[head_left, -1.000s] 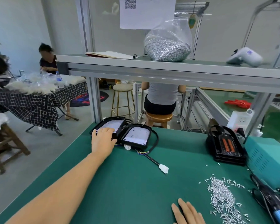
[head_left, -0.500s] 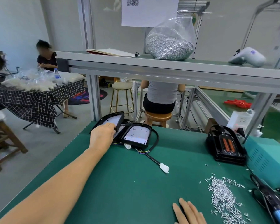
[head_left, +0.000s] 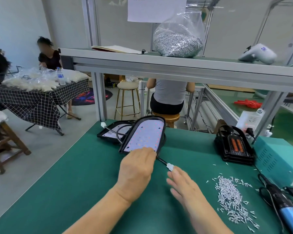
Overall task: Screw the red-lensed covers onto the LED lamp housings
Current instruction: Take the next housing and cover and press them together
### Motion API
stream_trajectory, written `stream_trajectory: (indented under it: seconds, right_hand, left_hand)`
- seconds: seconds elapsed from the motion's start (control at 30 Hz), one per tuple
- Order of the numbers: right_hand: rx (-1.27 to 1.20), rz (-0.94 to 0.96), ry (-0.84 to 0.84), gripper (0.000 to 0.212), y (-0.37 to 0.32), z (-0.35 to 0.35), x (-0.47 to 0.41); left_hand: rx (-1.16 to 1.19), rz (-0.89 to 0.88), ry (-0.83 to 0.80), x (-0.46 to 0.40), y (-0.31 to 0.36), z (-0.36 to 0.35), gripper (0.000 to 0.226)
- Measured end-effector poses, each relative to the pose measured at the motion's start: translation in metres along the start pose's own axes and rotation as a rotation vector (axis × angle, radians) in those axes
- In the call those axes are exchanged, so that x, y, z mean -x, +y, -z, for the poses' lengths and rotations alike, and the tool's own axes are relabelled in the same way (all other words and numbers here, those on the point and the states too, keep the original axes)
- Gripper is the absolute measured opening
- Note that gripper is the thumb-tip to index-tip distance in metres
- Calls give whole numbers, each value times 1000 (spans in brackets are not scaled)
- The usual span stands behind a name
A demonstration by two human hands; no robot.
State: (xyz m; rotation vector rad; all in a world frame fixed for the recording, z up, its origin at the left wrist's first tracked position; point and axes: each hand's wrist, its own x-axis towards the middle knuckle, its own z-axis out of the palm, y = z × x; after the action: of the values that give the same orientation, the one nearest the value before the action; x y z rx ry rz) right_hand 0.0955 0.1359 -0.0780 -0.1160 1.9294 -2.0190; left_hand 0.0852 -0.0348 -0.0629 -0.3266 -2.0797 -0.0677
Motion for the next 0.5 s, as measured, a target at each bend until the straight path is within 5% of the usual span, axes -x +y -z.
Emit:
stream_trajectory:
  seconds: [0.07,0.2,0.33,0.4,0.5]
  right_hand:
    - [-229,-77,-84,70,-12,-9,-11]
    - [-446,-90,-64,10,-19,-25,-27]
    - [-513,-128,21,14,-6,-24,-29]
    - [-494,-139,28,16,-1,-17,-28]
    - [-430,-142,21,19,-3,-3,-26]
  left_hand:
    - [24,-23,-13,9,17,1,14]
    - [108,-21,-67,23,40,2,25]
    - [255,-65,-148,32,40,10,12]
    - [454,100,-94,34,30,15,17]
    - [645,745,26,24,-2,13,19]
